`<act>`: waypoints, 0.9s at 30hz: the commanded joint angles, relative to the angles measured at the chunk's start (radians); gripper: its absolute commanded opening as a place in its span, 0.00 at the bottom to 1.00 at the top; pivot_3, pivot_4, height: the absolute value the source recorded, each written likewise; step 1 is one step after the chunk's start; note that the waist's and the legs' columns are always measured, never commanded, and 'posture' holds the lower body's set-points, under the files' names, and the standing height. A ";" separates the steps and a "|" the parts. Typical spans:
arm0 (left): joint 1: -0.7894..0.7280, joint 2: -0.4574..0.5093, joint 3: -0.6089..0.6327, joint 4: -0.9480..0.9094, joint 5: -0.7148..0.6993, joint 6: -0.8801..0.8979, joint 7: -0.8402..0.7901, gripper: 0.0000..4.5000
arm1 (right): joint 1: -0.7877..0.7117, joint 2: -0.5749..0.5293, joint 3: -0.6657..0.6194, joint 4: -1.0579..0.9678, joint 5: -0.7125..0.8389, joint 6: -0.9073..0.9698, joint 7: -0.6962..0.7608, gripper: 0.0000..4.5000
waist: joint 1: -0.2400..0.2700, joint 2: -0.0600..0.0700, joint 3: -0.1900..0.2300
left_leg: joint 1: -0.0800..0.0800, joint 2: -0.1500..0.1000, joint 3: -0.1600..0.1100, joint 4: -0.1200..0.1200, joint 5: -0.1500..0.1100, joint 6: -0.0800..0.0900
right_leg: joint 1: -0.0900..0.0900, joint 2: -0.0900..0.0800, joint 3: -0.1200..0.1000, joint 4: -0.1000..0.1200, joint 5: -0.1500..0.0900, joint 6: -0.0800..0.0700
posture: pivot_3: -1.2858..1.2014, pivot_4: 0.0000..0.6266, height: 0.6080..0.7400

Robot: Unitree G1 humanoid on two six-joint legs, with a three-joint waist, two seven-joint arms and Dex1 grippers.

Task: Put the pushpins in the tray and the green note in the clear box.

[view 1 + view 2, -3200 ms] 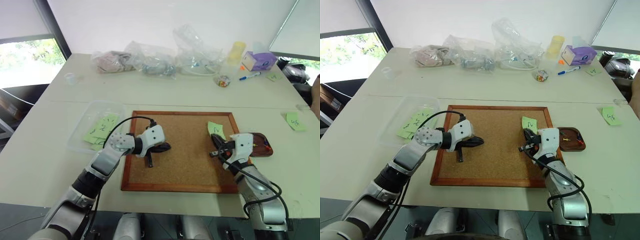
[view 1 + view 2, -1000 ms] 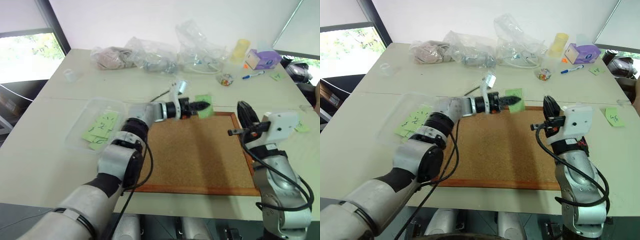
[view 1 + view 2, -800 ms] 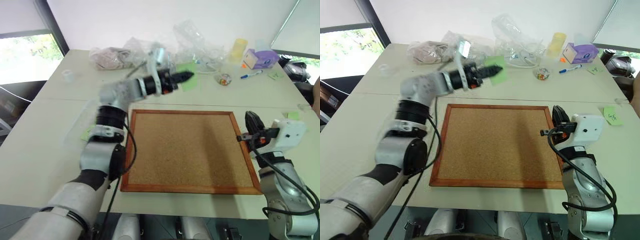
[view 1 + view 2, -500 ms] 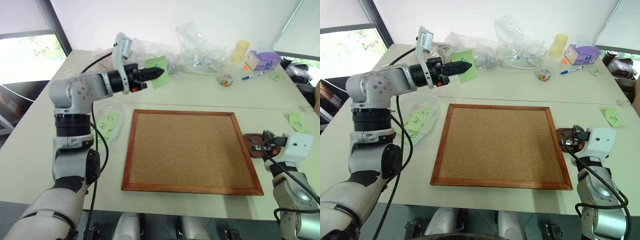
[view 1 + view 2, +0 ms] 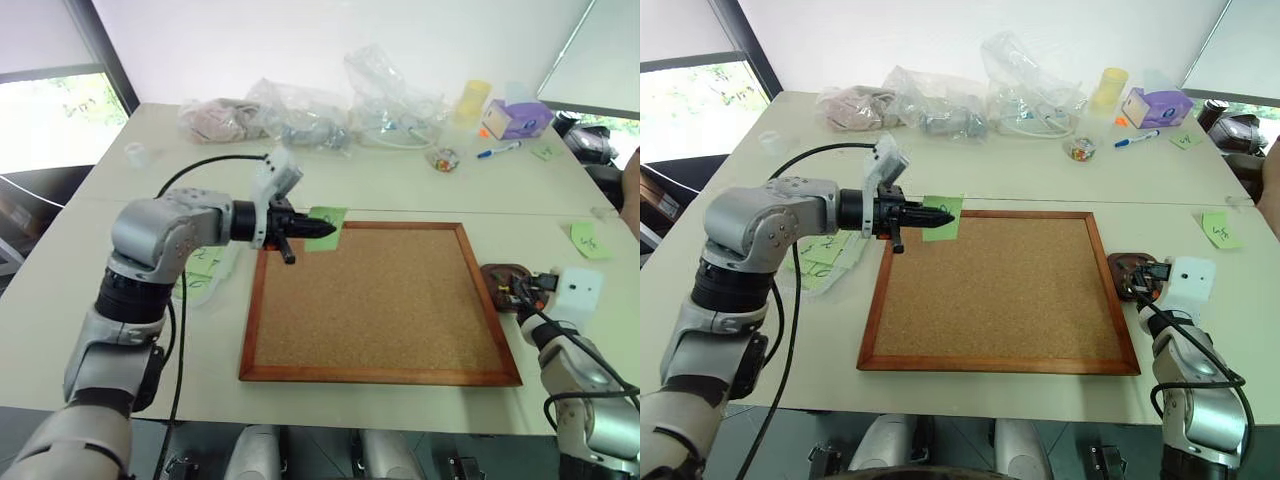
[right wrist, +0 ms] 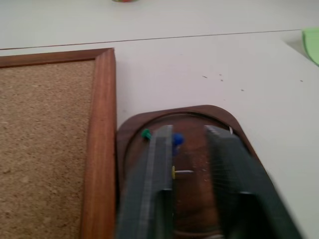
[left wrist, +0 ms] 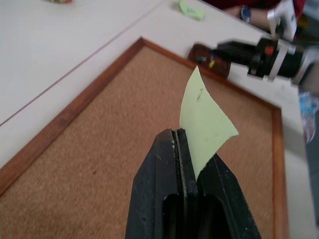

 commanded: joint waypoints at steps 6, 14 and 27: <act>-0.010 0.032 -0.035 -0.012 0.072 -0.130 -0.061 0.00 | 0.002 -0.005 -0.015 -0.028 0.002 -0.018 0.003 0.99 | 0.002 0.000 0.000 | 0.000 0.000 0.000 0.000 0.000 0.001 | 0.000 0.000 0.000 0.000 0.000 0.000 | 0.52 0.24 0.98; -0.010 0.036 -0.042 0.002 0.121 -0.192 -0.087 0.00 | -0.009 0.000 -0.043 -0.027 -0.015 -0.078 -0.027 0.99 | 0.001 0.000 0.000 | 0.000 0.000 0.000 0.000 0.000 0.001 | 0.000 0.000 0.000 0.000 0.000 0.000 | 0.52 0.24 0.98; -0.031 0.117 0.005 0.038 0.174 -0.258 -0.132 0.00 | 0.002 -0.025 -0.009 -0.174 0.053 -0.084 0.041 0.99 | -0.002 0.000 0.000 | 0.000 0.000 0.000 0.000 0.000 0.001 | -0.001 0.000 0.000 0.000 0.000 0.000 | 0.52 0.24 0.98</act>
